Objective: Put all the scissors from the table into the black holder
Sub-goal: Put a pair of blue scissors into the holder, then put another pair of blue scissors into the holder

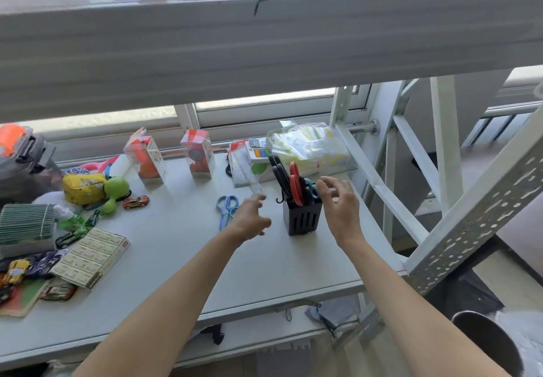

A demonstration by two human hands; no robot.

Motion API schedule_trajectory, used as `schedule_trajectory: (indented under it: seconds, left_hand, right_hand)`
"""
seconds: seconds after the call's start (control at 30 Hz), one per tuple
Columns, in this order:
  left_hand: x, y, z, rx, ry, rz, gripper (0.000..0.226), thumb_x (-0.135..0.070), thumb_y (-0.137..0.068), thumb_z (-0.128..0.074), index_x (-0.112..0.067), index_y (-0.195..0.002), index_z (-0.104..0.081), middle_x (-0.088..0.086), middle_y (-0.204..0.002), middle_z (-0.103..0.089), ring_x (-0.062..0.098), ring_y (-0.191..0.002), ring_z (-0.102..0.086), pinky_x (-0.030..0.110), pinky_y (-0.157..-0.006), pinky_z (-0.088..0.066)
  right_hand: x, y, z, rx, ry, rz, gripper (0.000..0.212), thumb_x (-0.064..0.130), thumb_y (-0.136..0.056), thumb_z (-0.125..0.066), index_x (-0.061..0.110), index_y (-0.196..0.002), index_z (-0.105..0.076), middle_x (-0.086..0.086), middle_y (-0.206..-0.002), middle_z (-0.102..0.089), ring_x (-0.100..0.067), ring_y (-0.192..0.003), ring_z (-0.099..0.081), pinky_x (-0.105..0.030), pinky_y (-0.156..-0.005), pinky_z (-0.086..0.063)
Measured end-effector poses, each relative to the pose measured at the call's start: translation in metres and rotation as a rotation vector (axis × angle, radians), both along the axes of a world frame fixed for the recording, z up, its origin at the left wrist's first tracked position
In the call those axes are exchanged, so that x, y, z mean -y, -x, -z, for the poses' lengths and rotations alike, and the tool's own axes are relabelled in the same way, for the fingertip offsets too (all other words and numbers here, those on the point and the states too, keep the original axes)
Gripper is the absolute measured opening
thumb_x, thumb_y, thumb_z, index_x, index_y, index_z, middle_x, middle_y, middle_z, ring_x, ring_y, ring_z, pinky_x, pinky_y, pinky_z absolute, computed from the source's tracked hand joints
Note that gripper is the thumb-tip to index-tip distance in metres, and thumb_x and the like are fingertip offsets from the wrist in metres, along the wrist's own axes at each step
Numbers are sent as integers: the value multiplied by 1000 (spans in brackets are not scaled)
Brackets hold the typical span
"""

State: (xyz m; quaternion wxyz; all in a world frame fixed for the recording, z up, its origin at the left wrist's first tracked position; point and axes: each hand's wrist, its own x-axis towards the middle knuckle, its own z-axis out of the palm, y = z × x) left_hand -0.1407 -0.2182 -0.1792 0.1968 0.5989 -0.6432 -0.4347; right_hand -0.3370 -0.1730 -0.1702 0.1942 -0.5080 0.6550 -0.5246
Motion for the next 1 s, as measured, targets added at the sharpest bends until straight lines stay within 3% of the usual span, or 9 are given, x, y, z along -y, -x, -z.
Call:
schedule_trajectory:
  seconds: [0.1,0.2,0.33,0.5,0.67,0.8,0.9,0.93,1.0]
  left_hand:
    - [6,-26,13,376,107,-37,59,-6,-85,-61,-7,-141,-43,16,-141,-47,34,-120,-57,40,-95,-52]
    - [0,-42,26,626,101,25,53,-14,-88,-56,-7,-139,-41,18,-137,-46,37,-116,-57,40,-90,-49]
    - [-7,-44,37,748,171,14,50,-14,-92,-51,-5,-139,-37,19,-132,-48,38,-111,-60,43,-82,-51]
    - [-8,-48,37,694,128,-45,50,-12,-86,-58,-2,-132,-44,19,-123,-60,36,-111,-61,40,-84,-50]
    - [-22,-61,35,580,138,7,24,-14,-76,-64,-6,-98,-70,12,-102,-71,30,-96,-65,33,-78,-50]
    - [-33,-66,30,392,145,95,20,-12,-76,-69,-8,-95,-70,1,-87,-62,19,-80,-56,24,-67,-44]
    - [-38,-65,20,247,135,167,14,-9,-78,-68,-8,-92,-69,-1,-84,-61,15,-75,-55,26,-69,-50]
    - [-40,-62,16,204,123,189,12,-8,-80,-68,-7,-92,-69,-2,-83,-60,13,-73,-55,27,-70,-52]
    - [-41,-55,5,103,69,222,12,-10,-83,-69,-9,-94,-67,-3,-83,-60,9,-70,-55,23,-64,-52]
  right_hand:
    - [-19,-6,13,79,25,153,21,32,-100,-46,16,-97,-59,-3,-91,-61,-16,-78,-59,-24,-70,-46]
    - [-41,-23,30,131,-10,234,24,26,-102,-40,12,-88,-52,-5,-76,-57,-23,-69,-53,-36,-65,-45]
    - [-59,-63,51,108,-109,41,25,23,-101,-42,13,-82,-54,-3,-72,-56,-18,-64,-49,-28,-59,-39]
    - [-39,-102,64,57,-384,-236,21,21,-98,-47,9,-101,-64,-6,-89,-67,-24,-84,-63,-36,-78,-50]
    - [-17,-116,65,172,-544,-255,41,22,-94,-49,5,-131,-53,-14,-119,-67,-30,-107,-65,-44,-96,-51]
    - [-18,-117,63,246,-498,-294,29,31,-92,-58,11,-113,-60,-3,-94,-66,-23,-86,-68,-39,-82,-56]
    - [-33,-111,56,250,-361,-299,19,34,-90,-64,19,-82,-56,3,-76,-60,-19,-73,-63,-20,-62,-53]
    - [-39,-107,52,265,-302,-302,22,34,-90,-65,19,-78,-54,3,-73,-59,-16,-68,-60,-19,-60,-51]
    - [-51,-98,41,282,-183,-295,23,33,-90,-66,14,-80,-56,2,-69,-57,-11,-63,-52,-31,-62,-51]
